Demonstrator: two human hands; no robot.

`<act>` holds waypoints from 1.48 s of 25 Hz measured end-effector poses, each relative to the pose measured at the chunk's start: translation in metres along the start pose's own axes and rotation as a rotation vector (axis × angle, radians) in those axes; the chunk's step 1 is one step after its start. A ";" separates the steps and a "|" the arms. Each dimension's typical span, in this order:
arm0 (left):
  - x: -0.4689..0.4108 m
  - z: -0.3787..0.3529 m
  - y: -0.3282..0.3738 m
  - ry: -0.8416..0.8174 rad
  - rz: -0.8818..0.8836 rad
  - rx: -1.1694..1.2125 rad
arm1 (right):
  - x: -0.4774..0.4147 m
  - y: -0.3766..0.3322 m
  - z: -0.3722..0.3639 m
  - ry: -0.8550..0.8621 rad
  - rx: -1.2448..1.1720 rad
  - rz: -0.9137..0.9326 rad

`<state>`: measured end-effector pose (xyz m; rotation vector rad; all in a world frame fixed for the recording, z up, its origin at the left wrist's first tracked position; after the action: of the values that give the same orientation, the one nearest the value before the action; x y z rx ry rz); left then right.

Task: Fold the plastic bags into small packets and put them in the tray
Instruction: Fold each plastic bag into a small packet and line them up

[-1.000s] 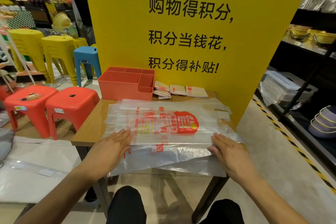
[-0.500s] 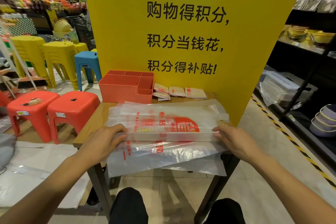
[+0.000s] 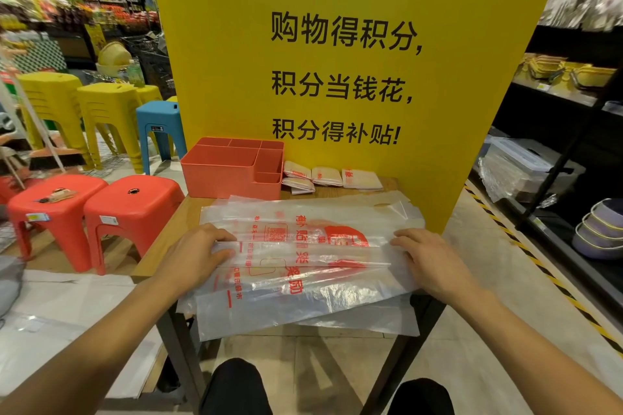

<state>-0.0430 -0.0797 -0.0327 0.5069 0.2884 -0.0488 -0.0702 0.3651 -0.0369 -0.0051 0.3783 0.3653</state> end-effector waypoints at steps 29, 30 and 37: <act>-0.016 -0.043 0.080 -0.208 -0.377 -0.270 | -0.029 -0.060 -0.006 -0.001 -0.159 0.033; -0.017 -0.045 0.080 -0.206 -0.374 -0.275 | -0.030 -0.061 -0.007 0.007 -0.157 0.039; -0.013 -0.058 0.076 -0.122 -0.460 -0.236 | -0.037 -0.063 -0.019 0.079 -0.212 0.070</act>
<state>-0.0618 0.0147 -0.0410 0.1941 0.2818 -0.4859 -0.0867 0.2918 -0.0453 -0.2147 0.4166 0.4745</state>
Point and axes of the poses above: each hand's wrist, its own x-axis away from the middle knuckle, its own z-axis out of the back of the hand, y = z × x, the point moved 5 cm from there along -x, towards the middle knuckle, and after that the axes turned 6 degrees about y, right-handed, at the moved point
